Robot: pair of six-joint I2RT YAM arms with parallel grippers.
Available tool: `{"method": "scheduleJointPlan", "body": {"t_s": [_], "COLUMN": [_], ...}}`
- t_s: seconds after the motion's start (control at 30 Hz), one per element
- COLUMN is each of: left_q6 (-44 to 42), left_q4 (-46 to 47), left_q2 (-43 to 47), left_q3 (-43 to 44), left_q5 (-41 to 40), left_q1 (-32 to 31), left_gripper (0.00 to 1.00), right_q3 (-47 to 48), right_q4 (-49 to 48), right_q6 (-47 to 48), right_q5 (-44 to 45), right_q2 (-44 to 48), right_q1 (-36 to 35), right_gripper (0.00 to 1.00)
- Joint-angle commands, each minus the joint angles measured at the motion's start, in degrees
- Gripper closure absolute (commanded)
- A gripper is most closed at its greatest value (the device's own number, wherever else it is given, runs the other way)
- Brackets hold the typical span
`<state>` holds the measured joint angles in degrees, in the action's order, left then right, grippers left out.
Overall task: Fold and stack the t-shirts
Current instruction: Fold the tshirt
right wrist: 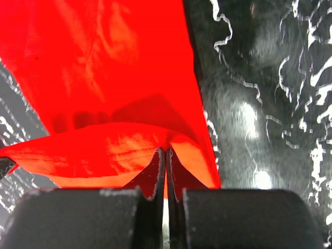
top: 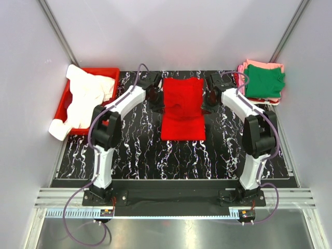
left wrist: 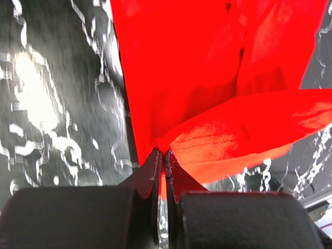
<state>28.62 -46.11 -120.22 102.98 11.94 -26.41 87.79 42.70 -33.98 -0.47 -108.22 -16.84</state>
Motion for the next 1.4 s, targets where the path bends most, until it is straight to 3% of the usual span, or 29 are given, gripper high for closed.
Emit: {"method": "scheduleJointPlan", "body": {"t_s": [0.0, 0.23, 0.37, 0.47, 0.6, 0.63, 0.67, 0.73, 0.8, 0.83, 0.9, 0.93, 0.97, 1.07, 1.13, 1.37], "left_q6": [-2.9, -2.8, -2.4, -1.6, 1.1, 1.4, 1.7, 1.4, 0.5, 0.0, 0.3, 1.2, 1.8, 3.8, 4.8, 10.4], "left_q4": [-1.6, -0.3, -2.6, -4.9, -6.5, -6.5, -6.4, -6.0, -5.5, -4.8, -0.5, 1.6, 5.8, 13.4, 15.9, 28.2], "left_q2": [-3.4, -8.9, -13.8, -16.6, -19.1, -19.2, -18.6, -16.9, -12.2, -10.1, -2.5, 0.4, 5.9, 15.4, 18.8, 25.6], "left_q3": [6.0, 8.8, 14.3, 20.4, 29.8, 31.4, 32.9, 32.6, 28.1, 25.0, 12.3, 7.4, -2.3, -18.6, -24.6, -43.5], "left_q5": [3.7, 5.2, 5.8, 6.2, 9.8, 10.6, 11.9, 12.8, 11.4, 11.3, 11.4, 11.5, 11.5, 11.7, 11.5, 11.8], "left_q1": [0.6, 2.6, 3.6, 5.1, 8.0, 8.6, 9.2, 10.2, 10.4, 10.4, 10.2, 10.2, 10.2, 8.7, 7.5, 1.0], "left_gripper": [0.96, 0.93, 0.84, 0.77, 0.42, 0.38, 0.33, 0.22, 0.20, 0.19, 0.19, 0.20, 0.20, 0.20, 0.21, 0.23], "right_q3": [4.1, 5.2, 8.4, 15.6, 28.1, 32.3, 33.9, 33.4, 27.8, 18.7, 8.4, -1.2, -5.8, -22.5, -31.7, -44.3], "right_q4": [-0.5, -2.1, -2.2, 0.2, 7.0, 8.4, 10.8, 12.2, 10.7, 8.7, 1.4, -0.9, -5.4, -14.2, -17.6, -24.4], "right_q6": [1.9, 1.7, 2.7, 5.0, 6.0, 6.0, 6.3, 6.8, 6.5, 6.0, 3.6, 2.8, 1.8, -2.0, -3.0, -5.1], "right_q5": [1.4, -1.2, -3.8, -6.8, -7.9, -7.7, -7.4, -5.3, -4.6, -5.5, -7.5, -10.4, -11.9, -17.7, -20.3, -21.7], "right_q2": [-2.4, -7.3, -11.2, -15.9, -20.6, -20.8, -20.6, -17.8, -11.0, -7.9, 1.1, 3.9, 6.3, 16.8, 19.8, 24.3], "right_q1": [1.1, 3.3, 4.7, 6.0, 9.1, 9.5, 9.8, 10.2, 10.2, 10.3, 10.2, 10.2, 10.2, 10.2, 10.2, 9.7], "right_gripper": [1.00, 1.00, 0.98, 0.74, 0.51, 0.47, 0.36, 0.30, 0.26, 0.25, 0.23, 0.23, 0.23, 0.23, 0.23, 0.29]}}
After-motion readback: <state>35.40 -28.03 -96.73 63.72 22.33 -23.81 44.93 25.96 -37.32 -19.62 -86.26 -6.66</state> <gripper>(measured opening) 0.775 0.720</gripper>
